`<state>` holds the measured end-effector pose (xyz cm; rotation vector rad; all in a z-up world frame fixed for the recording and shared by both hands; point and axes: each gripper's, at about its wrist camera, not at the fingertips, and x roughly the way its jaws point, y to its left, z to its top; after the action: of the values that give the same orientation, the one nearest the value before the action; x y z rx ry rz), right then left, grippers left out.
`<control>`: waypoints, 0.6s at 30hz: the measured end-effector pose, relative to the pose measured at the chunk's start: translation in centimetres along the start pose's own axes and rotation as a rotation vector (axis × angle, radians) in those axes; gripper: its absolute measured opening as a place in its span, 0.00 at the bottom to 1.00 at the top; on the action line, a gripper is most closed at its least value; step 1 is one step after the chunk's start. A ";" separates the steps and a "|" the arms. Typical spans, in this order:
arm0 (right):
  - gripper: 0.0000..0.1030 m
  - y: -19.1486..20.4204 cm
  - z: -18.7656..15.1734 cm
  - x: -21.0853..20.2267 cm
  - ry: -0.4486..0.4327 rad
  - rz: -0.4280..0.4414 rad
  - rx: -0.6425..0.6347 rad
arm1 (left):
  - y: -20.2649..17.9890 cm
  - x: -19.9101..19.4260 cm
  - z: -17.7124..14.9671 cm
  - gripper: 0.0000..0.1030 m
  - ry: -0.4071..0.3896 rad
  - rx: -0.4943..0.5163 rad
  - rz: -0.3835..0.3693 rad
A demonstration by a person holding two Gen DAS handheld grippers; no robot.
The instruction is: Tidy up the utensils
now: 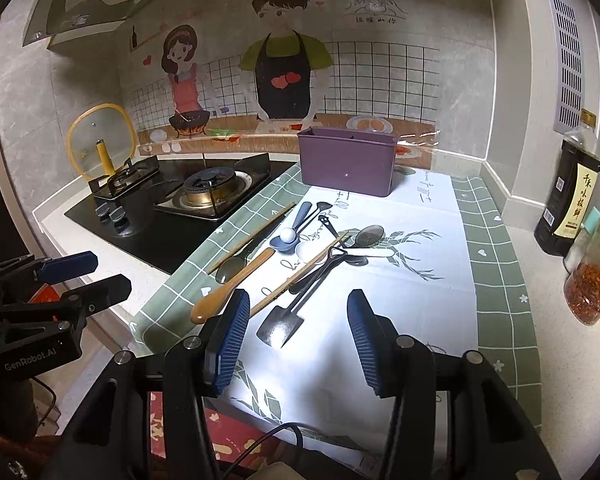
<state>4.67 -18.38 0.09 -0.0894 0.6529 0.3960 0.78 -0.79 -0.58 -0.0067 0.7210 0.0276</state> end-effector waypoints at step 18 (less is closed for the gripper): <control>0.46 -0.3 -0.7 0.1 0.032 0.012 0.008 | -0.1 -0.3 -0.7 0.54 0.018 -0.005 -0.002</control>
<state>4.46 -18.74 -0.57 -0.0842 0.6873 0.4046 0.07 -0.93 -0.92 -0.0129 0.7392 0.0272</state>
